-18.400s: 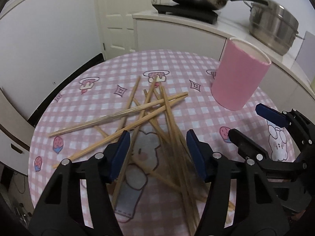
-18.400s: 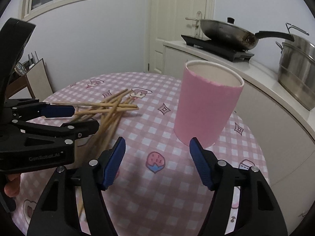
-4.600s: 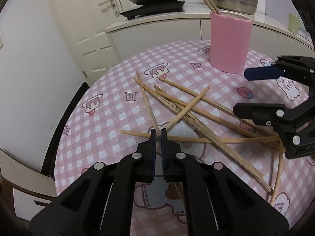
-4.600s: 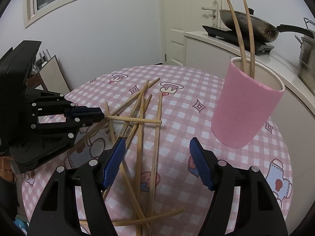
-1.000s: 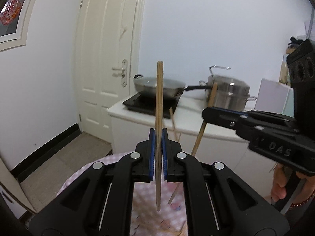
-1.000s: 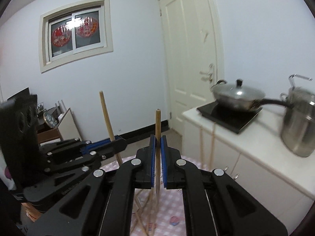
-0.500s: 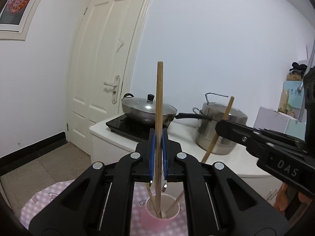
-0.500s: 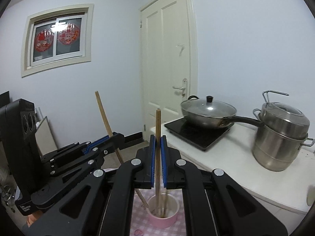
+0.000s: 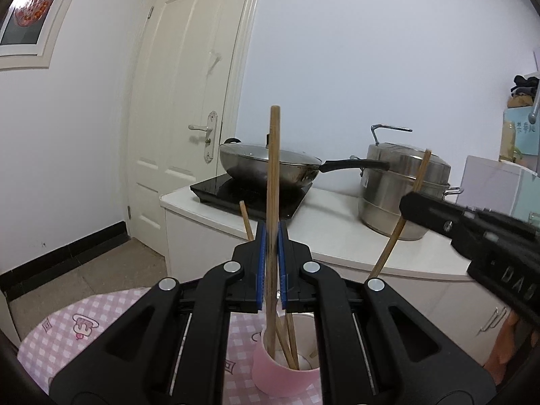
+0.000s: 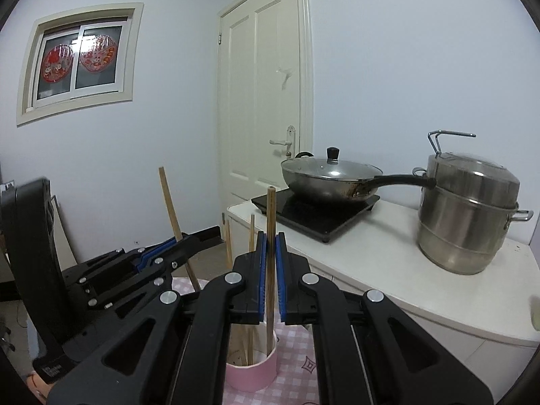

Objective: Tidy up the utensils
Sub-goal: 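Lower both chopsticks into the pink cup and open both grippers, then withdraw both open grippers from the cup back over the chopstick pile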

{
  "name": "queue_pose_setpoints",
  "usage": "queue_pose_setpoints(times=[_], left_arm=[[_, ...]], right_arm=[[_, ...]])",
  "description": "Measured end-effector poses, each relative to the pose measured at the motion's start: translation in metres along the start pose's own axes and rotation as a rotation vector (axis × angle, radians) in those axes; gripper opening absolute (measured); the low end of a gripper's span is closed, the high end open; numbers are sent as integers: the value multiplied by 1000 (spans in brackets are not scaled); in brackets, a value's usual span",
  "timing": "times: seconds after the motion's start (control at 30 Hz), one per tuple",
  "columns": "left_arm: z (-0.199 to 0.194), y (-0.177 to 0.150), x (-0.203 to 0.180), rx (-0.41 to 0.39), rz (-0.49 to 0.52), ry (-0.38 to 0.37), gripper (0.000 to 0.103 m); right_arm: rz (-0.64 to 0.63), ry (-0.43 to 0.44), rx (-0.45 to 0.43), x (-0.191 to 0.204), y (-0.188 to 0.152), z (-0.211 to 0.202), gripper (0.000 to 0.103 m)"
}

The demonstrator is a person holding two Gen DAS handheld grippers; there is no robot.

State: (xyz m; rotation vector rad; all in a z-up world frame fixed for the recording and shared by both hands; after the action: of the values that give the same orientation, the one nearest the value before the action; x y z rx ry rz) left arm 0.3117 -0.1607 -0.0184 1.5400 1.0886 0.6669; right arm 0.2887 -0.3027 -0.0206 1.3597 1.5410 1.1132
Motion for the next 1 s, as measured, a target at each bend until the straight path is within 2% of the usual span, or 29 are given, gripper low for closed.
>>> queue_pose_setpoints(times=[0.13, 0.47, 0.5, 0.53, 0.6, 0.7, 0.73, 0.77, 1.0], left_arm=[[-2, -7, 2, 10, -9, -6, 7], [-2, -23, 0, 100, -5, -47, 9], [-3, -24, -1, 102, -4, -51, 11], [-6, -24, -2, 104, -3, -61, 17], [-12, -24, -5, 97, 6, -74, 18], [-19, -23, -7, 92, 19, -69, 26], [-23, -24, -6, 90, 13, -65, 37], [-26, -24, -5, 84, 8, -59, 53], [-49, -23, 7, 79, -3, -27, 54]], right_arm=[[14, 4, 19, 0, -13, 3, 4], [55, 23, 70, -1, -30, 3, 5], [58, 25, 70, -1, -31, 3, 7], [63, 28, 70, -1, -31, 1, 12], [70, 27, 61, -1, -30, -6, 20], [77, 30, 55, 0, -30, -14, 22], [80, 30, 52, 0, -30, -17, 22], [81, 30, 51, 0, -31, -19, 22], [88, 32, 32, 3, -36, -37, 31]])
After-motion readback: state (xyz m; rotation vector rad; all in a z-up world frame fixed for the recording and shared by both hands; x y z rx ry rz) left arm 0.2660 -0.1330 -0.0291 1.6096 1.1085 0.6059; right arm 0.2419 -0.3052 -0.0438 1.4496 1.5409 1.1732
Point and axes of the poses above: each gripper's, at about its wrist camera, not at the fingertips, and z roughly the way its jaws point, x to its left, y to its top, the point moved 5 cm from there along z, roughly the way its jaws point, and after that the axes turned 2 degrees about x, right-handed, at the moved point
